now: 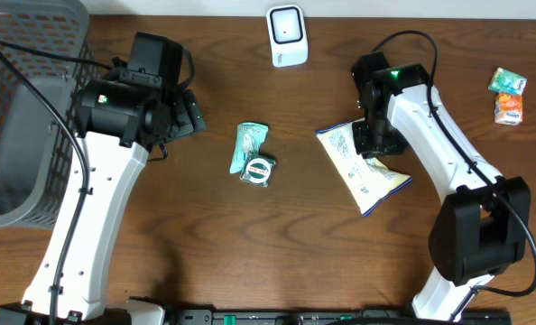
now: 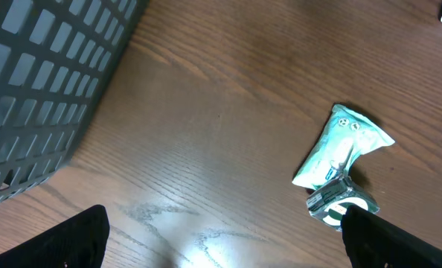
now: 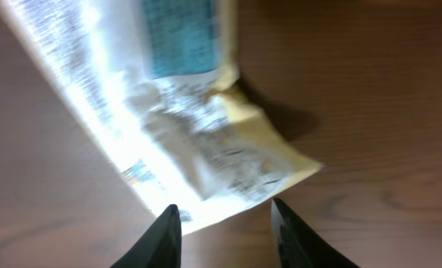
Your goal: Scan the item barcode
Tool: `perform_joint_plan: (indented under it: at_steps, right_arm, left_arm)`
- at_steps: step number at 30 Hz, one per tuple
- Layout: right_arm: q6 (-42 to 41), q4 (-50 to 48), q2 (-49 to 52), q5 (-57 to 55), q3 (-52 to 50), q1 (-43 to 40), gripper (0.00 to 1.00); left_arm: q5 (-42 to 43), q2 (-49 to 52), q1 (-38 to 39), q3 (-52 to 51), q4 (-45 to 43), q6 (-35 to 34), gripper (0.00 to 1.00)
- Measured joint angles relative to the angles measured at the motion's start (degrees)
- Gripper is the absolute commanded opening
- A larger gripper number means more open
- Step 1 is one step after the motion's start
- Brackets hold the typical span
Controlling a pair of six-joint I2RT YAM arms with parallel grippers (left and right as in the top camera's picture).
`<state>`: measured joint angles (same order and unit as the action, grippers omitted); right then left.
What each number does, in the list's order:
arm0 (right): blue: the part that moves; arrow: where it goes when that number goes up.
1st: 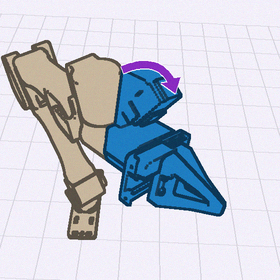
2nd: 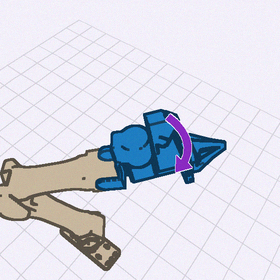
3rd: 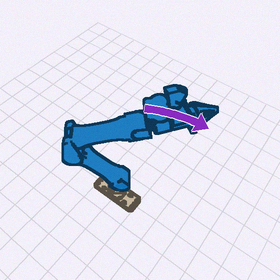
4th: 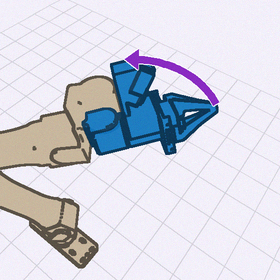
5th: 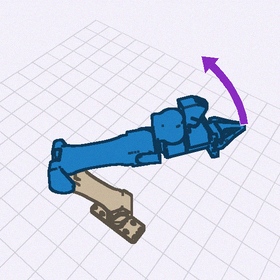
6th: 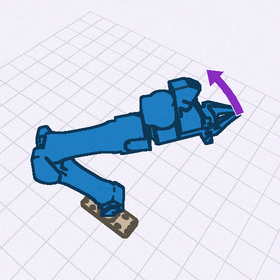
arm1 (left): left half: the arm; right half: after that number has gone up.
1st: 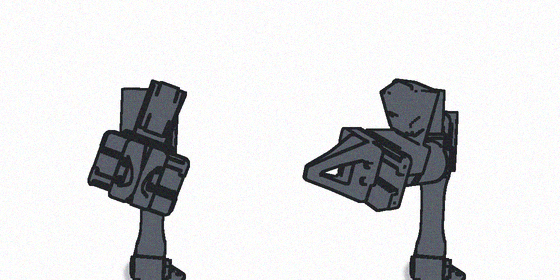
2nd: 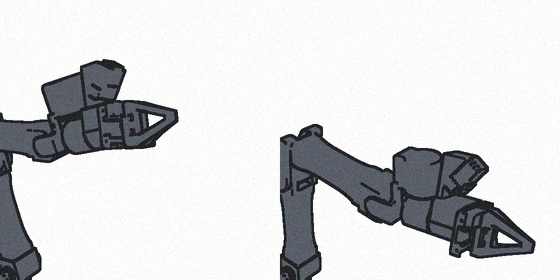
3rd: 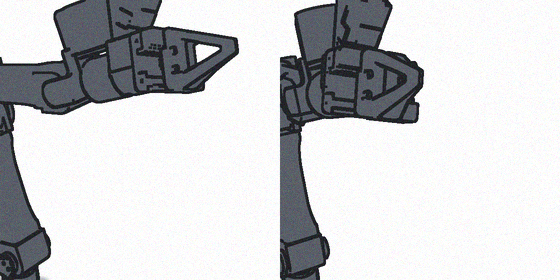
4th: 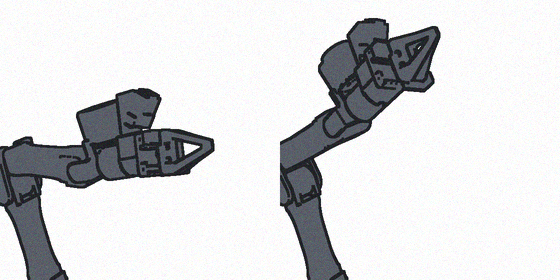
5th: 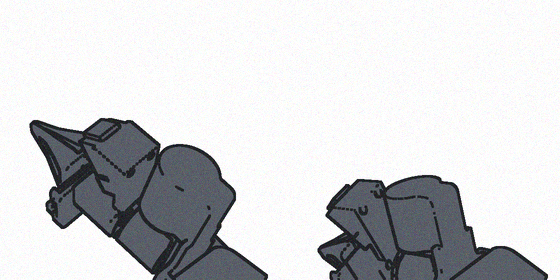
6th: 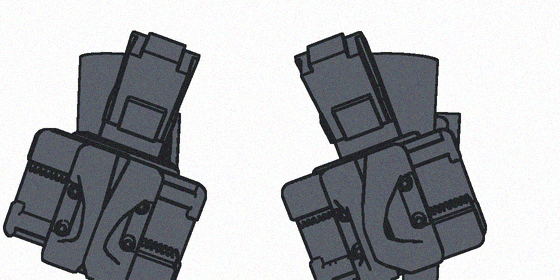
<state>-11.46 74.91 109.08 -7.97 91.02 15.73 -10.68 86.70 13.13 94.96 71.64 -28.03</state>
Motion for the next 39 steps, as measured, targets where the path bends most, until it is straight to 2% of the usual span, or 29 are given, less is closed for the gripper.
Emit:
perform_joint_plan:
  at_steps: [4,6,11,17,25,32,36,39]
  right_arm:
    - [2.0,-0.6,0.0,4.3,-0.8,0.0,0.25]
    - [2.5,-2.0,-0.1,5.2,-2.3,0.0,0.17]
    - [2.8,-9.4,-0.1,5.9,-10.3,0.0,0.07]
    - [0.6,-14.5,-0.1,8.9,-17.2,0.1,0.08]
    - [-0.5,-12.9,-0.1,20.3,-14.7,4.0,0.14]
    - [-0.5,-5.0,-0.1,14.5,-1.6,3.5,0.12]
    - [-0.3,0.6,-0.2,13.1,-1.6,3.8,0.11]
    - [-0.2,0.8,-0.2,12.7,-4.1,4.6,0.1]
  left_arm:
    - [0.0,0.0,0.0,0.0,0.0,0.0,0.98]
    - [0.0,0.0,0.0,0.0,0.0,0.0,0.98]
    - [0.0,0.0,0.0,0.0,0.0,0.0,0.98]
    - [0.0,0.0,0.0,0.0,0.0,0.0,0.98]
    - [0.0,0.0,0.0,0.0,0.0,0.0,0.98]
    - [0.0,0.0,0.0,0.0,0.0,0.0,0.98]
    - [0.0,0.0,0.0,0.0,0.0,0.0,0.98]
    - [0.0,0.0,0.0,0.0,0.0,0.0,0.98]
